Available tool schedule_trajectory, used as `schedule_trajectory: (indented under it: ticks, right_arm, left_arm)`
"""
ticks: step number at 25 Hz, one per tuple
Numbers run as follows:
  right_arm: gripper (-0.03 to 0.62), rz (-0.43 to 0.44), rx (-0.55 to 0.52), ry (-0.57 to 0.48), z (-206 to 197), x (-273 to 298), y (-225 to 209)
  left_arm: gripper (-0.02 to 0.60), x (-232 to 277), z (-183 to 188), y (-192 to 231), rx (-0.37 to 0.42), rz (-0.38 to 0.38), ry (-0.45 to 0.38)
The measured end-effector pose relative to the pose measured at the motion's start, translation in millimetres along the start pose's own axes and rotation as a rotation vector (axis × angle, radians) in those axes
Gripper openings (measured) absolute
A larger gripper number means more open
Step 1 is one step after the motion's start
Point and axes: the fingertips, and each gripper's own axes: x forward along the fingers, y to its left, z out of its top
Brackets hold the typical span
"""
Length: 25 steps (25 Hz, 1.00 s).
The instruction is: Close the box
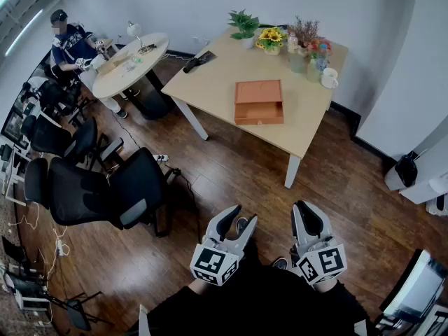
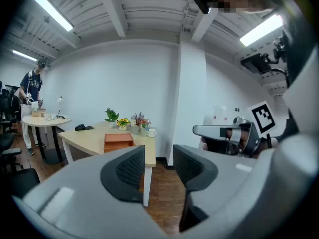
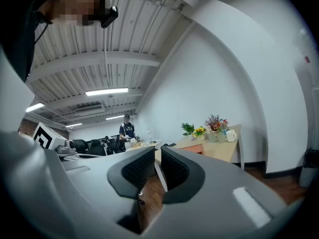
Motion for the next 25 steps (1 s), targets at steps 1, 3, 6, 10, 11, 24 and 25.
schedule_trajectory:
  ticks: [1,3,6,10,11,24,25]
  right_arm:
    - [0.041,-0.008,-0.002,0.003,-2,9,-8]
    - [0.041,-0.025,-0.008,0.005,-5,30,-24]
    - [0.041,-0.067,-0.033,0.001,-5,75,-49]
    - [0.041,-0.158,-0.054,0.046,5,153,-91]
    - [0.041,-0.177,-0.050,0.066,7,173,-102]
    - [0.041,-0.231,0.048,0.284,-41,323,-192]
    - [0.041,-0.219,0.051,0.324,-54,329,-203]
  left_arm:
    - [0.161,11,-2,8,-0.016,-0.005,-0.001]
    - [0.161,35,-5,28,-0.053,-0.014,-0.009]
    - [0.161,81,-1,77,-0.108,-0.028,-0.030]
    - [0.160,155,22,158,-0.142,-0.052,-0.033]
    - [0.161,175,27,179,-0.137,-0.058,-0.024]
    - [0.161,273,1,314,-0.176,0.014,0.175]
    - [0.161,276,0,317,-0.172,0.028,0.181]
